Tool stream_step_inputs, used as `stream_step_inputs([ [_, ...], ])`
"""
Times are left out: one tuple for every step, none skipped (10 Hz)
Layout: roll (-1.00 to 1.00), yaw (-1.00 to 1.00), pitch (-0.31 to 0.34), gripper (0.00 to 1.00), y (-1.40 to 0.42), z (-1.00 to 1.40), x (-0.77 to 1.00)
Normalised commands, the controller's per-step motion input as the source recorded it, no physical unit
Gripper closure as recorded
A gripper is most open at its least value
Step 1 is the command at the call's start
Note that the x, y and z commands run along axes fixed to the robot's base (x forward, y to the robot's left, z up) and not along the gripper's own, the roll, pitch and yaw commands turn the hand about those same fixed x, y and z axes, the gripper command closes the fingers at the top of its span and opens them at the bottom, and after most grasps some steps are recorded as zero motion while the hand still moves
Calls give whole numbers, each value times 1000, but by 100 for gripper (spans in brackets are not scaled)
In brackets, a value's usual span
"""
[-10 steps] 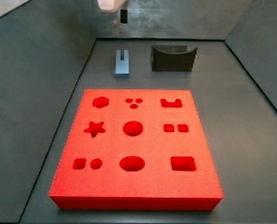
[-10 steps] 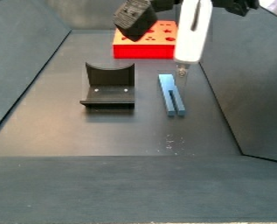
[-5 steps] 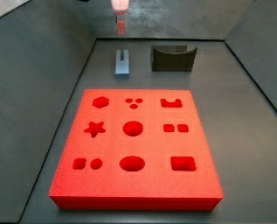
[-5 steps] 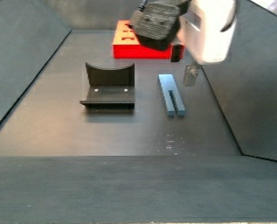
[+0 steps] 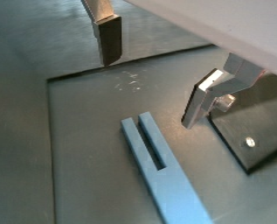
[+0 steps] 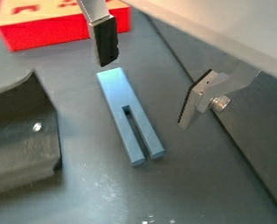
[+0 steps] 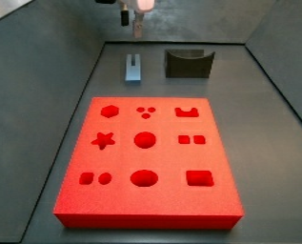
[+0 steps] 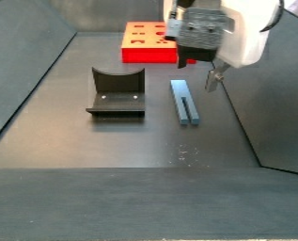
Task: Pick up the double-square object. Move up. Rotate the double-square object. Place the double-square object on the fixture. Regrasp the double-square object. Move to above the board. Insert the double-square object.
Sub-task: Rotate the double-square object.
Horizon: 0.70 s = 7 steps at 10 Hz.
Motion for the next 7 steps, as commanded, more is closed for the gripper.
stream_step_inputs([
  [2, 1000, -6, 0, 0, -38, 35],
  [2, 1000, -6, 0, 0, -38, 35],
  [2, 1000, -7, 0, 0, -38, 35],
  [2, 1000, -7, 0, 0, -37, 35],
  [3, 1000, -8, 0, 0, -37, 35],
  [3, 1000, -8, 0, 0, -37, 35],
  [3, 1000, -9, 0, 0, -37, 35],
])
